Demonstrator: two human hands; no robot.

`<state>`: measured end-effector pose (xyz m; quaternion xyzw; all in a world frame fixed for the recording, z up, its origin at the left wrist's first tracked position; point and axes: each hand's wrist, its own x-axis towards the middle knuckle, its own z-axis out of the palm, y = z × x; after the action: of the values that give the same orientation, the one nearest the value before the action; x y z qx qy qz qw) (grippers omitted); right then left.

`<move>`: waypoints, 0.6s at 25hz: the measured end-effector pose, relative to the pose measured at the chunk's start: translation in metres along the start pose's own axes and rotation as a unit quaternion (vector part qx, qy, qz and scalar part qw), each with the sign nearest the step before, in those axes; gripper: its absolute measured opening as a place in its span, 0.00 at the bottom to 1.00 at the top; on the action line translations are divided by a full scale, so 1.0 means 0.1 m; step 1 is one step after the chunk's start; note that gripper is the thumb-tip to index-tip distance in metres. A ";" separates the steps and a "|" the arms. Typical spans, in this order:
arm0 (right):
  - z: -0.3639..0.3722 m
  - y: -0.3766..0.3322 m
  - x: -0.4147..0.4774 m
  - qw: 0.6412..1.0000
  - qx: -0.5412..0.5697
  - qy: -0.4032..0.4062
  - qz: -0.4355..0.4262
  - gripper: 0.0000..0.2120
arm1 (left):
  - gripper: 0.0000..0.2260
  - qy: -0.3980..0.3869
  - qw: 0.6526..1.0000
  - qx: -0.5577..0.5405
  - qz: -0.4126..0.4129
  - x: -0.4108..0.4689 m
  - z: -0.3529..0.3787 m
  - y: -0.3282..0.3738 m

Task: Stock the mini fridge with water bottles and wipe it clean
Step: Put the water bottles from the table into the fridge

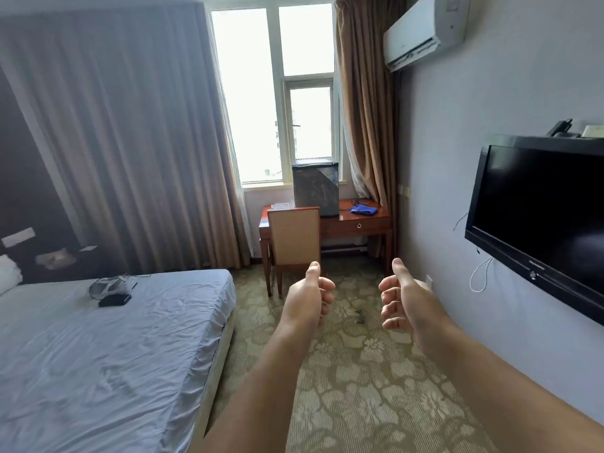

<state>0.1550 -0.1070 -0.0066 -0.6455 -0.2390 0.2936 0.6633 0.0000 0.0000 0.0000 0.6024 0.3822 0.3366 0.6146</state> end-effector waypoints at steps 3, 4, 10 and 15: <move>0.16 0.20 0.26 0.999 -0.018 -0.014 0.025 0.28 | 0.24 -0.007 1.000 -0.016 -0.010 0.24 -0.06 -0.08; 0.22 0.27 0.36 0.999 -0.019 -0.022 0.030 0.28 | 0.23 -0.009 1.000 -0.020 -0.017 0.36 -0.09 -0.11; 0.31 0.52 1.40 0.998 -0.027 -0.056 0.034 0.26 | 0.23 0.012 0.998 -0.032 -0.058 1.41 0.15 -0.40; -0.01 0.42 2.69 0.996 -0.027 -0.083 0.032 0.25 | 0.22 0.021 0.995 -0.047 -0.089 2.56 0.74 -0.45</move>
<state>0.3441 0.0795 -0.0649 -0.6440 -0.2806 0.3609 0.6135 0.1857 0.1863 -0.0628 0.5291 0.4306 0.3104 0.6620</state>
